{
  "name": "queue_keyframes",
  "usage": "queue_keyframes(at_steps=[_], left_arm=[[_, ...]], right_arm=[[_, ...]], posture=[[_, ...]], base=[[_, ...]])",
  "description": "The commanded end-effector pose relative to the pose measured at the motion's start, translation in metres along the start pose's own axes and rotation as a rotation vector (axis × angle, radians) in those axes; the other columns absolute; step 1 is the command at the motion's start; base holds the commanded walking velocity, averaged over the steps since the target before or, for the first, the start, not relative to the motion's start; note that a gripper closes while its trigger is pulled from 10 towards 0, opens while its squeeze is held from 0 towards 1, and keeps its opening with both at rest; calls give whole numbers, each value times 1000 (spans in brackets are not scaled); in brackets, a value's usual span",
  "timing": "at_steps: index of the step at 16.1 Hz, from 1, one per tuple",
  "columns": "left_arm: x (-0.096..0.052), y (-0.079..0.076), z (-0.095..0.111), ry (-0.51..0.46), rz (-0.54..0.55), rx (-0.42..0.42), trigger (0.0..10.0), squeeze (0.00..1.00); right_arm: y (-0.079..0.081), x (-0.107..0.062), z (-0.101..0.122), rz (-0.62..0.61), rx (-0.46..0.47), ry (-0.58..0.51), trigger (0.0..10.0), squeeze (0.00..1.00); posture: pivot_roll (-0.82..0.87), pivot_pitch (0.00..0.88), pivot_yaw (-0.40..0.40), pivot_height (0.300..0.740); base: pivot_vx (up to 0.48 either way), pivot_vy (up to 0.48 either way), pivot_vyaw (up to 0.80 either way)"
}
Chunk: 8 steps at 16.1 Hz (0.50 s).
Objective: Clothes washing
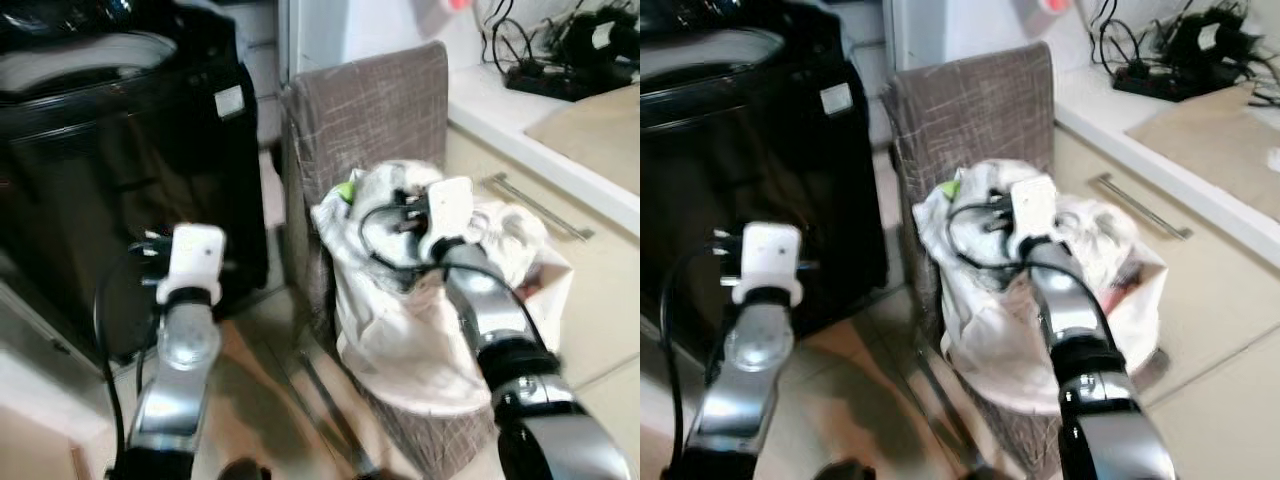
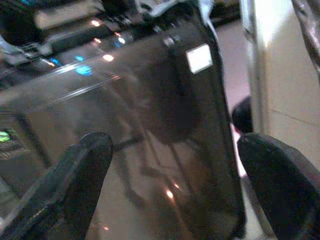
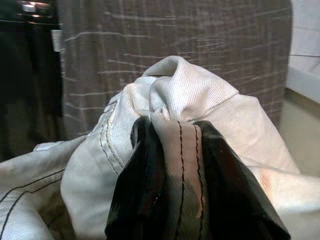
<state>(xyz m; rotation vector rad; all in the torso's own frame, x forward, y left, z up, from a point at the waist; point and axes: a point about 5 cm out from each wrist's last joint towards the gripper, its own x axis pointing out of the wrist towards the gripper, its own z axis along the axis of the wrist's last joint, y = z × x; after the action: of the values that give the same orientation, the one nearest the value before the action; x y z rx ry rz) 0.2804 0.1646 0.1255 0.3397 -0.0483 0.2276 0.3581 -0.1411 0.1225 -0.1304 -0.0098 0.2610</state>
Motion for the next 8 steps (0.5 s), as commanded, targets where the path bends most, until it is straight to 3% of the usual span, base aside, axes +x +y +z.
queue_keyframes(at_steps=[1,8], left_arm=[[0,-2,1,-3,-1,5,10000,0],[2,-4,3,-10,-15,-6,10000,0]], right_arm=[[1,2,4,11,2,-24,0,0],[9,4,5,70,-55,-27,0,0]], posture=[[64,6,-43,740],[56,0,-37,740]], base=[[0,0,413],[0,0,411]])
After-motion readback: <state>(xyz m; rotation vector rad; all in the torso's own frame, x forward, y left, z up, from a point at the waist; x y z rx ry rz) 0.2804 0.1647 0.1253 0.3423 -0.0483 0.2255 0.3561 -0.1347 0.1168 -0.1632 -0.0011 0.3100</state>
